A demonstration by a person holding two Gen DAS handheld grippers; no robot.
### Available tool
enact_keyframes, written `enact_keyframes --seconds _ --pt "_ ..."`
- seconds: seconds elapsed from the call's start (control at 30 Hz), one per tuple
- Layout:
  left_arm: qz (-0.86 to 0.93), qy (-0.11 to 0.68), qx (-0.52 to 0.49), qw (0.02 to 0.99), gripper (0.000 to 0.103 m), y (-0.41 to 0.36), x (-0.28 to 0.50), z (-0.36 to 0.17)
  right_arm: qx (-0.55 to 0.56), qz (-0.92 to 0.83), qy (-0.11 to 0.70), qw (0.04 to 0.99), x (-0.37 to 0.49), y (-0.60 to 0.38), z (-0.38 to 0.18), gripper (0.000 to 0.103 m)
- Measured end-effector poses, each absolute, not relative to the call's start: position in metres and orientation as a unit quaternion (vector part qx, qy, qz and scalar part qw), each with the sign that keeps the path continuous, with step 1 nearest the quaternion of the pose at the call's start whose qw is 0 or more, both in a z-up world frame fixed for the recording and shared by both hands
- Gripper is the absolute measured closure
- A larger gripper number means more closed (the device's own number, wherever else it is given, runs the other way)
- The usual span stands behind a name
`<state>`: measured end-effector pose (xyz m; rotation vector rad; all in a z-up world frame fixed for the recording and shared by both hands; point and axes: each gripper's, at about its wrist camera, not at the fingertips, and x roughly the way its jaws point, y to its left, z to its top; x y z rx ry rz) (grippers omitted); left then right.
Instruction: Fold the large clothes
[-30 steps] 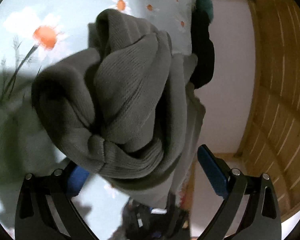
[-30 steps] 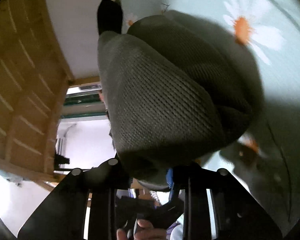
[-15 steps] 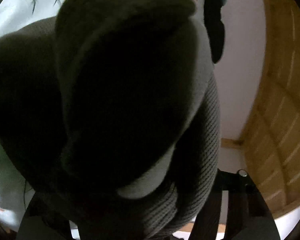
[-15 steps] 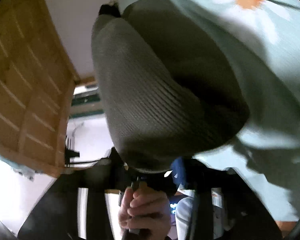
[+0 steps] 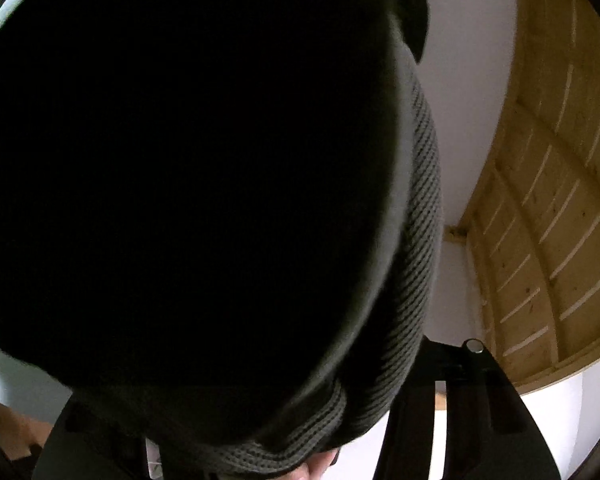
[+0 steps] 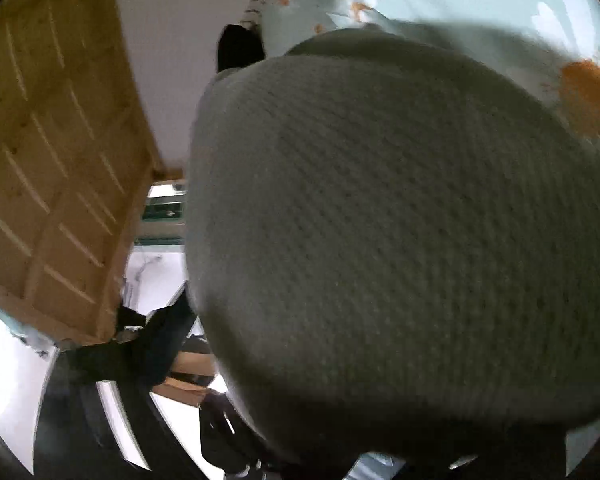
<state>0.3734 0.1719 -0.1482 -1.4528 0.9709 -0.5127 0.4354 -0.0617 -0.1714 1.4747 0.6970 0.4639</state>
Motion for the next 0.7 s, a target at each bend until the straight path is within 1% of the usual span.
enact_keyframes --seconds 0.03,0.07,0.13,0.27,0.37,0.5,0.6,0.7 --pt "-0.220 0.420 -0.632 0.614 0.056 0.174 0.373 -0.150 0.634 0.203 0.310 0.678 0.437 -0.059 -0.168 0.053" --pt "-0.217 0.419 -0.627 0.620 0.056 0.175 0.373 -0.148 0.631 0.205 0.307 0.682 0.437 -0.058 -0.166 0.061" --pt "-0.223 0.415 -0.614 0.633 0.056 0.174 0.373 -0.138 0.607 0.208 0.291 0.710 0.438 -0.056 -0.149 0.065" --pt "-0.247 0.387 -0.556 0.693 0.056 0.158 0.375 -0.093 0.544 0.226 0.268 0.762 0.442 -0.072 -0.108 0.068" --pt "-0.280 0.356 -0.497 0.740 0.056 0.130 0.380 -0.045 0.485 0.234 0.232 0.810 0.447 -0.097 -0.059 0.069" --pt "-0.320 0.334 -0.466 0.754 0.056 0.086 0.396 -0.007 0.454 0.229 0.195 0.839 0.449 -0.141 -0.016 0.069" --pt "-0.352 0.333 -0.447 0.752 0.056 0.034 0.408 0.009 0.433 0.202 0.169 0.862 0.444 -0.195 0.011 0.069" --pt "-0.382 0.320 -0.398 0.770 0.056 -0.039 0.412 0.033 0.416 0.174 0.141 0.882 0.426 -0.247 0.030 0.069"
